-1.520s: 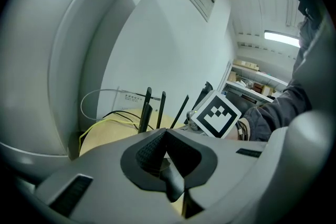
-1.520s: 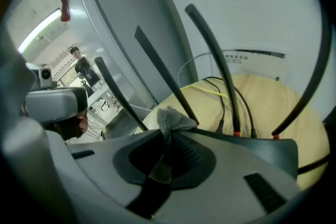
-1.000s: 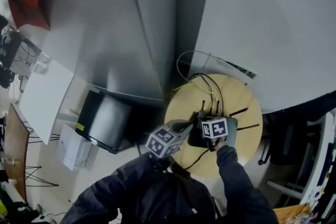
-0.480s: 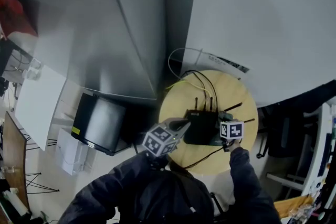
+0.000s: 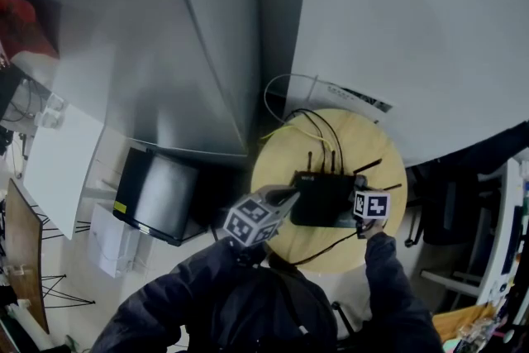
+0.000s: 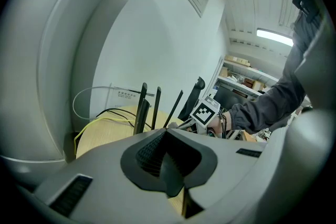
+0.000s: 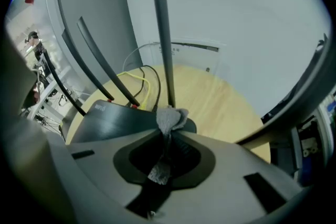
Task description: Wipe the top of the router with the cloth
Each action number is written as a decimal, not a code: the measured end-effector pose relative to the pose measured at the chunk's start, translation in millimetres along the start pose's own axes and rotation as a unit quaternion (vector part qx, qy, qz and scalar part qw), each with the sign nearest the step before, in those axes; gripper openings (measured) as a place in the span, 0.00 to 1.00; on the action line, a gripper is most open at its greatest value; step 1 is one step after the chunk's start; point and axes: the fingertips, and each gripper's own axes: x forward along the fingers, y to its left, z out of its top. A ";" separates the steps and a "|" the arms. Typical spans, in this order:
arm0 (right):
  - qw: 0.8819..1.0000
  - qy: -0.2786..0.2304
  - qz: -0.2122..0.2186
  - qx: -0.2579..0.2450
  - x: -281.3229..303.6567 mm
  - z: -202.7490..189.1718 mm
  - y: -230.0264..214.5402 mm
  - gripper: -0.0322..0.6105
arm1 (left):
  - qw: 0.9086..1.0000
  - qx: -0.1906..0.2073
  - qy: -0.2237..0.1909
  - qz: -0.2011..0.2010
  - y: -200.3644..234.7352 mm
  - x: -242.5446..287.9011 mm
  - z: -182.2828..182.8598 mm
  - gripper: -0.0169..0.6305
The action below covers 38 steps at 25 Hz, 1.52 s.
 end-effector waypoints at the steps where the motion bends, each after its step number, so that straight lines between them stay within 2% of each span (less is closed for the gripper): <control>1: 1.000 -0.006 0.008 0.004 -1.4 1.4 5.0 0.16 | 1.000 0.000 -0.001 0.000 0.3 -0.6 -0.4 0.03; 4: 0.999 -0.020 0.044 -0.012 -6.0 5.7 37.8 0.16 | 1.000 0.000 -0.004 -0.001 1.1 -3.4 0.2 0.03; 8: 0.993 -0.039 0.107 -0.039 -14.7 17.2 108.5 0.16 | 1.000 0.002 -0.005 0.002 1.9 -6.1 1.3 0.03; 12: 0.985 -0.027 0.160 -0.062 -13.4 11.6 177.1 0.16 | 1.000 0.003 -0.004 0.003 1.8 -9.0 0.5 0.03; 18: 0.980 0.004 0.180 -0.085 -3.5 -8.7 222.6 0.16 | 1.000 0.007 -0.004 0.005 2.9 -14.4 -0.3 0.03; 23: 0.983 0.017 0.165 -0.077 -0.6 -21.3 195.9 0.16 | 1.000 0.009 -0.002 0.002 1.0 -15.4 -0.2 0.03; 32: 0.993 0.028 0.106 -0.043 -11.0 -42.3 88.5 0.16 | 1.000 0.019 0.004 -0.013 -12.2 -3.0 1.5 0.03; 38: 0.996 0.025 0.079 -0.019 -18.1 -52.1 37.5 0.16 | 0.999 0.025 0.010 -0.021 -21.2 4.9 0.9 0.03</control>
